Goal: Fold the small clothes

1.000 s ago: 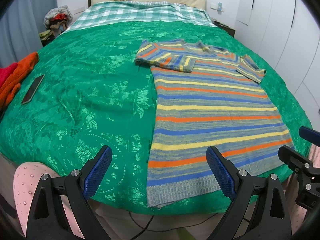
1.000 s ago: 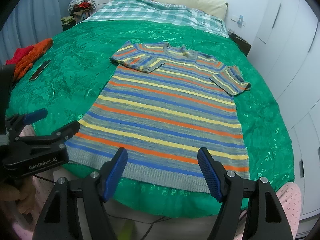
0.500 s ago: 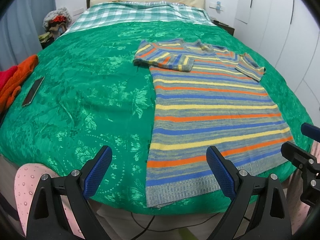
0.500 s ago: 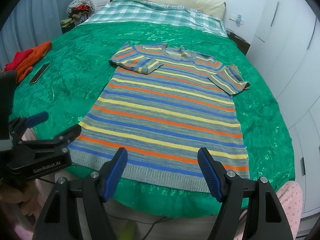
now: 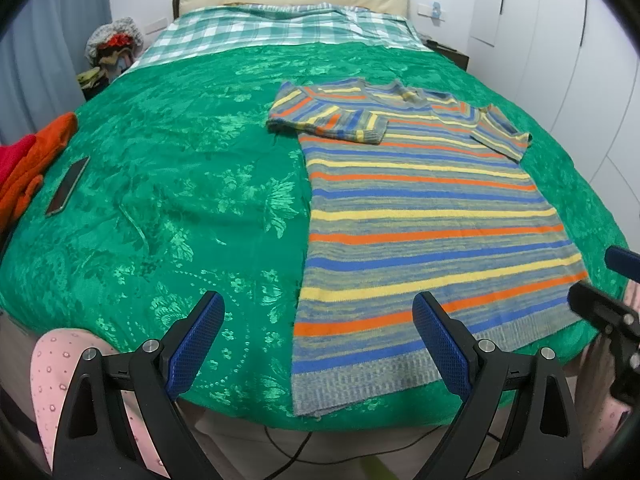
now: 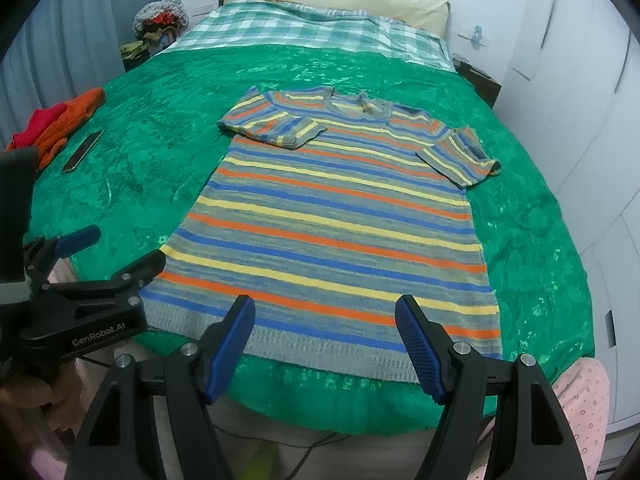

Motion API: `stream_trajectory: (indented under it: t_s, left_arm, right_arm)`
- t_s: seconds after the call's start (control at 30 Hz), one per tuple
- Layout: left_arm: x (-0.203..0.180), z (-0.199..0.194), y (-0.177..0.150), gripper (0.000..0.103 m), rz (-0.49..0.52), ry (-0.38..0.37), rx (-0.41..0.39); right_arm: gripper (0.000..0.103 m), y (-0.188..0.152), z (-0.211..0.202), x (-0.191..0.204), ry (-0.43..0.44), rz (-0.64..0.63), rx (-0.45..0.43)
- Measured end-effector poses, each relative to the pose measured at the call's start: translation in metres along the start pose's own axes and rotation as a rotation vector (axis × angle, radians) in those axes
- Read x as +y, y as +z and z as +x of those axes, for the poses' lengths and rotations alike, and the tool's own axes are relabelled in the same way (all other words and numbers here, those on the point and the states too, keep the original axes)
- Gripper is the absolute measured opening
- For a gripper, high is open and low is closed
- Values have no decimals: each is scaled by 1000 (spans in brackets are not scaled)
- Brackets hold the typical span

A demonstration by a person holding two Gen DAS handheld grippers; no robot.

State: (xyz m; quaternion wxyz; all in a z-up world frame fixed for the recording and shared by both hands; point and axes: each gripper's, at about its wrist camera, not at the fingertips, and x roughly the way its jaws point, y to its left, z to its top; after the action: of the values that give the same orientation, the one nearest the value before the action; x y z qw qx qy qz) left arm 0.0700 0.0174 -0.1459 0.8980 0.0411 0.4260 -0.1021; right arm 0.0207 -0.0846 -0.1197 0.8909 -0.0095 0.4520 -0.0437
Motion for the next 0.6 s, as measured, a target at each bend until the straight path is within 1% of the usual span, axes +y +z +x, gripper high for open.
stream_trajectory:
  t_s: [0.1, 0.17, 0.23, 0.3, 0.33, 0.37, 0.4, 0.43, 0.47, 0.57, 0.6]
  left_arm:
    - [2, -2, 0, 96, -16, 8, -12]
    - [6, -4, 0, 96, -41, 9, -24]
    - [11, -5, 0, 96, -73, 5, -31]
    - [14, -5, 0, 96, -99, 2, -35]
    - [14, -4, 1, 96, -107, 5, -38]
    - [12, -3, 2, 96, -111, 11, -41]
    - [9, -2, 3, 96, -112, 24, -49]
    - [7, -2, 3, 96, -109, 36, -55]
    - [3, -1, 4, 96, -103, 50, -61]
    - [-4, 4, 3, 96, -80, 92, -58]
    - [-9, 7, 2, 96, -67, 112, -49]
  right_arm:
    - [72, 5, 1, -22, 17, 36, 11]
    - [72, 15, -1, -47, -2, 43, 7]
    - [72, 31, -4, -81, -58, 28, -15]
    - [76, 51, -4, -120, -124, -2, -44]
    - [79, 61, 1, -139, -155, -35, -45]
    - [79, 73, 13, -156, -192, -82, -29]
    - [79, 80, 23, -166, -205, -116, -4]
    - [79, 91, 45, -177, -197, -165, 43]
    - [79, 98, 60, -182, -179, -189, 61]
    - [79, 121, 109, -188, -103, -253, 71]
    - [78, 130, 131, -184, -65, -282, 82]
